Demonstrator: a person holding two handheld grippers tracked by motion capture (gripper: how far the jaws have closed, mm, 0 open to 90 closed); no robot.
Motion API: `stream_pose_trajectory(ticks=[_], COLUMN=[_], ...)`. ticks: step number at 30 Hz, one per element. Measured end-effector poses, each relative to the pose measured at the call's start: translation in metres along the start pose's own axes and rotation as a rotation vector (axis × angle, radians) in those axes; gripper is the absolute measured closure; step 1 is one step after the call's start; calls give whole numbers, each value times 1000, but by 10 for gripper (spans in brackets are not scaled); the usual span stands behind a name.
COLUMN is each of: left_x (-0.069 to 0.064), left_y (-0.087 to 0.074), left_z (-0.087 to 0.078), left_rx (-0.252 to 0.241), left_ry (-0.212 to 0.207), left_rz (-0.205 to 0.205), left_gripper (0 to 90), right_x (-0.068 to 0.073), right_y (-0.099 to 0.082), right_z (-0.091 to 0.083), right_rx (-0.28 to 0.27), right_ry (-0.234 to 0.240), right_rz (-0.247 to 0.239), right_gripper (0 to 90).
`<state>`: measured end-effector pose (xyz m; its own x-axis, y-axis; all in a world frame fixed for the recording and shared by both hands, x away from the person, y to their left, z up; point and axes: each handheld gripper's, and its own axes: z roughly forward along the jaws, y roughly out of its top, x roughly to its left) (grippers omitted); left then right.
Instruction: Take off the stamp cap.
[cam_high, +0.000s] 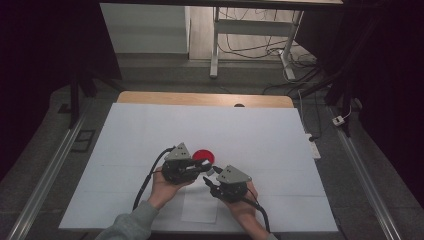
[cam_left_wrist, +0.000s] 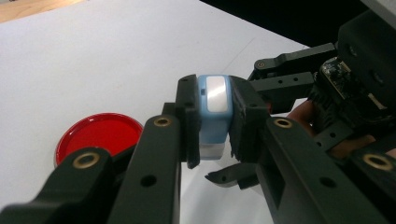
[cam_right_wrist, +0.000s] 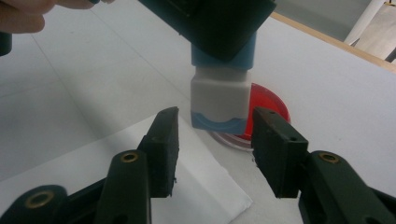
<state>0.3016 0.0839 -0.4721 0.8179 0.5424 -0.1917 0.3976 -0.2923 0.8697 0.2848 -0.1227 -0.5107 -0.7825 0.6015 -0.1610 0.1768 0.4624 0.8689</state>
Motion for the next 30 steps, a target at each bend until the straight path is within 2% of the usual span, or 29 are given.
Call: stream_pose_trajectory(ticks=[16, 25, 30], left_x=[-1, -1, -2], left_y=[-1, -1, -2], left_z=[0, 1, 1], left_rx=[-6, -13, -20], left_ry=[7, 10, 19], left_rz=[-2, -6, -3], left_gripper=[753, 754, 755], right_x=[0, 0, 0], right_y=[0, -1, 0], right_z=[0, 0, 0], right_rx=[-14, -10, -5], right_ry=[-11, -18, -25], right_rz=[17, 25, 14], right_gripper=[621, 637, 644])
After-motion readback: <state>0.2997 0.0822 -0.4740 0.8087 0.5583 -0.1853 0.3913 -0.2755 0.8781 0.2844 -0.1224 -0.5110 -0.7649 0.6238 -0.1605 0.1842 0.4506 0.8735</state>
